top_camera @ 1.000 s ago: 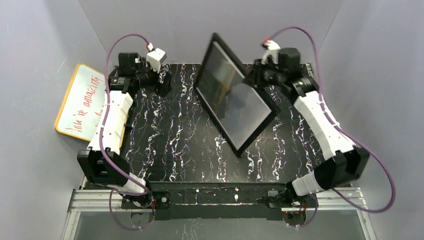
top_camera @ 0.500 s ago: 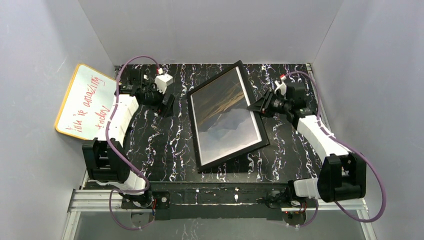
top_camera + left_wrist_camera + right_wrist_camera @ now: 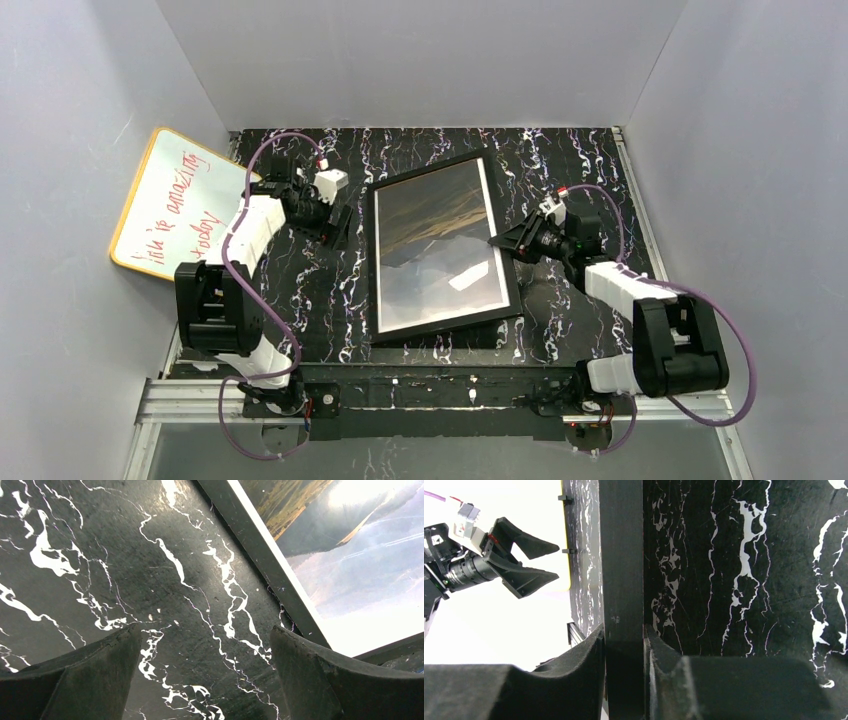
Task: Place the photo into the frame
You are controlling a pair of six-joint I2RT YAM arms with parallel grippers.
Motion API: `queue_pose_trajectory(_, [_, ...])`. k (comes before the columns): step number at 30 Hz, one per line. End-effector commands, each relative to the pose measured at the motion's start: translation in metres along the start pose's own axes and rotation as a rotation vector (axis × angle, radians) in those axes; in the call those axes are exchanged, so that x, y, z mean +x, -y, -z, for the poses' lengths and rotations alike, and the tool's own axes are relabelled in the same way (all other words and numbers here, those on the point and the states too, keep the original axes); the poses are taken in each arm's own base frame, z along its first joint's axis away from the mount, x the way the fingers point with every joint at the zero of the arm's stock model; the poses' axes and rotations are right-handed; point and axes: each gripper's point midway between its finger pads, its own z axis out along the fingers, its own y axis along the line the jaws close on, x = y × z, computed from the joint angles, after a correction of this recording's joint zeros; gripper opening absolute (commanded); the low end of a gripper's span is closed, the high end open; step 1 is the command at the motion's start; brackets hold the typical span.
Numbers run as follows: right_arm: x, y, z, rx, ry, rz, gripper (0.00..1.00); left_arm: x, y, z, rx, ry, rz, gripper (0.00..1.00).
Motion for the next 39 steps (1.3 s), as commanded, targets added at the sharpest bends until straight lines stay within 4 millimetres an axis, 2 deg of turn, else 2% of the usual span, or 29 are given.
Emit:
queue_pose_trajectory(1, [0.009,0.021,-0.01,0.042,-0.014,-0.022,0.36,-0.007,0.002,0.007,-0.031,0.074,0.014,0.98])
queue_pose_trajectory(8, [0.007,0.03,-0.031,0.081,0.003,-0.038,0.47,-0.01,-0.003,-0.002,-0.024,0.08,0.051,0.98])
queue_pose_trajectory(12, [0.006,0.034,-0.039,0.101,-0.005,-0.036,0.5,-0.017,-0.006,0.0,-0.038,0.094,0.047,0.98])
queue_pose_trajectory(13, [0.005,0.034,-0.04,0.106,-0.005,-0.035,0.56,-0.018,-0.007,0.0,-0.043,0.095,0.045,0.98])
queue_pose_trajectory(14, [0.004,0.035,-0.041,0.114,-0.004,-0.031,0.86,-0.019,-0.008,0.001,-0.049,0.098,0.044,0.98])
queue_pose_trajectory(15, [0.003,0.036,-0.041,0.124,-0.006,-0.029,0.97,-0.019,-0.009,0.0,-0.053,0.099,0.044,0.98])
queue_pose_trajectory(18, [-0.002,0.04,-0.041,0.171,-0.014,0.008,0.99,-0.02,-0.014,-0.002,-0.066,0.099,0.058,0.98])
queue_pose_trajectory(21, [-0.019,0.047,-0.035,0.287,0.014,0.069,0.99,-0.027,-0.024,-0.003,-0.112,0.115,0.097,0.98])
queue_pose_trajectory(24, [-0.044,0.053,-0.02,0.425,0.078,0.152,0.99,-0.037,-0.046,-0.003,-0.23,0.15,0.184,0.98])
queue_pose_trajectory(26, [-0.068,0.061,-0.007,0.525,0.163,0.185,0.99,-0.039,-0.06,-0.005,-0.291,0.156,0.206,0.98])
queue_pose_trajectory(32, [-0.142,0.103,0.054,0.845,0.501,0.228,0.99,-0.025,-0.091,-0.035,-0.378,0.296,0.272,0.98])
queue_pose_trajectory(33, [-0.15,0.11,0.063,0.88,0.559,0.258,0.99,-0.016,-0.094,-0.043,-0.391,0.316,0.272,0.98])
queue_pose_trajectory(35, [-0.162,0.12,0.081,0.939,0.665,0.322,0.99,-0.015,-0.099,-0.048,-0.426,0.387,0.255,0.98])
queue_pose_trajectory(39, [-0.169,0.14,0.106,1.047,0.739,0.434,0.99,-0.01,-0.107,-0.056,-0.477,0.491,0.227,0.98])
